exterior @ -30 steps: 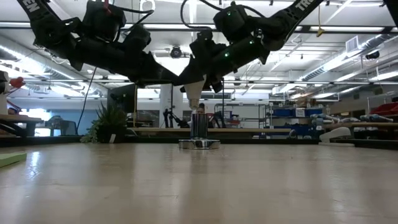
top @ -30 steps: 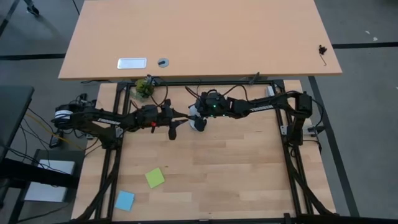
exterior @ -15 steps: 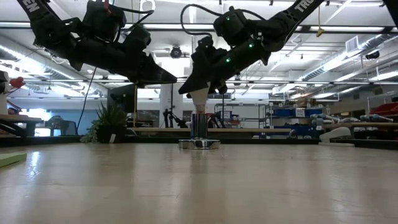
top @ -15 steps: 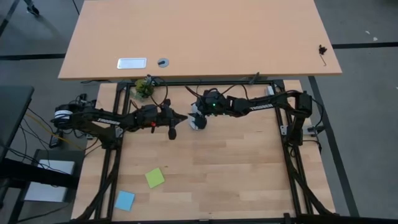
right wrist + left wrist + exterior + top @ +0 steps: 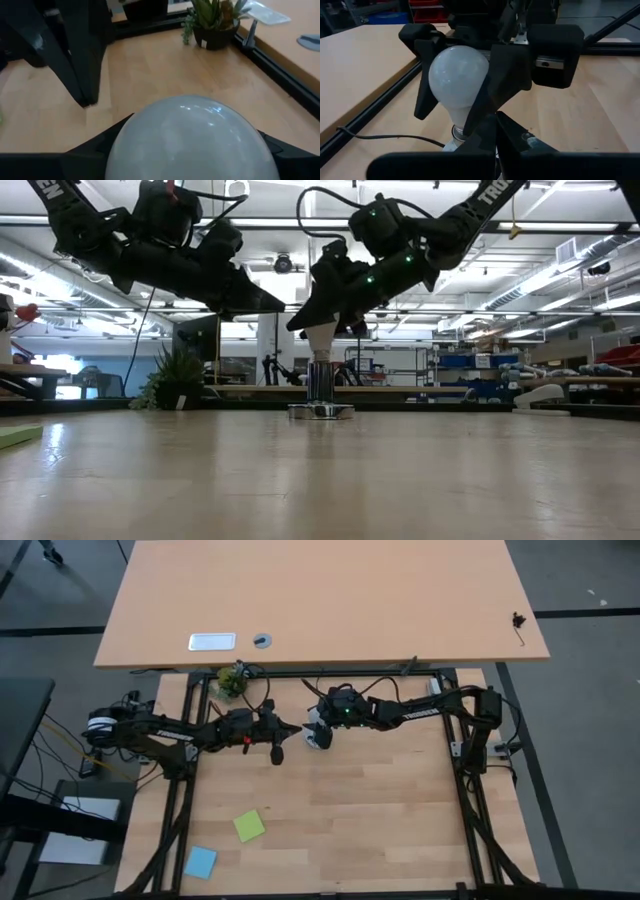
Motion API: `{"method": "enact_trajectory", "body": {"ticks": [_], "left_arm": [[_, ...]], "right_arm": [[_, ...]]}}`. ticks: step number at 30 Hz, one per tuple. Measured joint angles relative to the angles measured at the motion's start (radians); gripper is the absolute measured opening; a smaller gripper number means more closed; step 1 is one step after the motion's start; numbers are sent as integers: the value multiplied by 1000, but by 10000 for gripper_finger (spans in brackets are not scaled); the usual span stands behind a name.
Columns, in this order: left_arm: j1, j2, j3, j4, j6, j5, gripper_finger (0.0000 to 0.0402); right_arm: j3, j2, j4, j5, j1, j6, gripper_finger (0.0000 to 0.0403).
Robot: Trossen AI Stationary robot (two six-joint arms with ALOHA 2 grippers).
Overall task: Screw lightbulb
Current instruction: Insert the lightbulb into the lamp
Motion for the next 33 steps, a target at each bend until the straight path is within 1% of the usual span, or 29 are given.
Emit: {"method": "enact_trajectory", "body": {"ticks": [5, 8, 13, 24, 33], "left_arm": [[0, 0, 0, 1, 0, 0, 8], [0, 0, 0, 3, 0, 0, 8], [0, 0, 0, 11, 0, 0, 8], [0, 0, 0, 16, 0, 0, 8], [0, 0, 0, 15, -1, 10, 8]], "right_arm": [[-17, 0, 1, 0, 0, 21, 280], [-20, 0, 13, 0, 2, 21, 284], [-20, 0, 51, 0, 3, 19, 279], [-20, 0, 54, -1, -12, 34, 267], [-20, 0, 58, -1, -20, 62, 271]]}}
